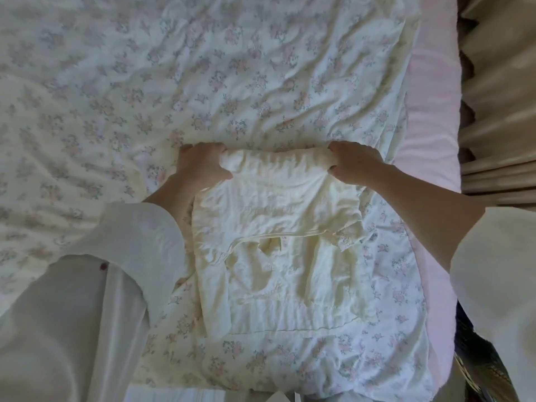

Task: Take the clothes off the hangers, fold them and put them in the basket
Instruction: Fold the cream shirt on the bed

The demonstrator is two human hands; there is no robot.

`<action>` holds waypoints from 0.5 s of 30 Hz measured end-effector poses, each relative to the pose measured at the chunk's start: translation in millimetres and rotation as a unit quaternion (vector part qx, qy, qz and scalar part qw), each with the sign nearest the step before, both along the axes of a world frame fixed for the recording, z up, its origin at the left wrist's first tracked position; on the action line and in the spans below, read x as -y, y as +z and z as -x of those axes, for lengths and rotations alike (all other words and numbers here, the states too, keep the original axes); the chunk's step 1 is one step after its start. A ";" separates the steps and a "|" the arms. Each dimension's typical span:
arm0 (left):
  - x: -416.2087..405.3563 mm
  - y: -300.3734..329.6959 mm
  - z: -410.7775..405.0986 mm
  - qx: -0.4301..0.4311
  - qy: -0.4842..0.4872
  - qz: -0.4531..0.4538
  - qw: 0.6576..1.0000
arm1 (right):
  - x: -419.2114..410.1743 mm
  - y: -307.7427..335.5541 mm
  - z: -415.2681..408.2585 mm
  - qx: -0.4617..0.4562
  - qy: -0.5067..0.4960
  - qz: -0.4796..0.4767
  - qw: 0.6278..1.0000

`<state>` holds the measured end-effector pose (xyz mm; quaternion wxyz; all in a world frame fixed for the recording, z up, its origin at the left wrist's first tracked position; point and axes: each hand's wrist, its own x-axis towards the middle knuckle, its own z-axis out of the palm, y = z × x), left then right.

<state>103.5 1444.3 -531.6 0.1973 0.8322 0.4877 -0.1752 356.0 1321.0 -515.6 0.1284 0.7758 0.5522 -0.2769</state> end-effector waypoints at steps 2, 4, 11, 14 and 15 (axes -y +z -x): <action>-2.3 8.3 -4.2 0.052 0.010 -0.067 0.996 | -3.3 8.4 0.9 0.026 -0.032 -0.081 0.996; -9.4 22.4 -11.3 0.101 0.027 -0.137 0.985 | -11.2 21.9 -1.0 0.045 -0.069 -0.165 0.983; -2.2 54.3 1.0 0.237 0.010 -0.239 0.942 | 5.1 44.9 0.6 0.021 -0.099 -0.365 0.926; 35.1 48.0 23.0 0.251 -0.036 -0.219 0.942 | 49.1 31.8 12.6 0.025 -0.084 -0.382 0.920; 49.9 44.3 29.5 0.248 -0.052 -0.211 0.944 | 64.5 26.5 17.4 0.028 -0.094 -0.382 0.919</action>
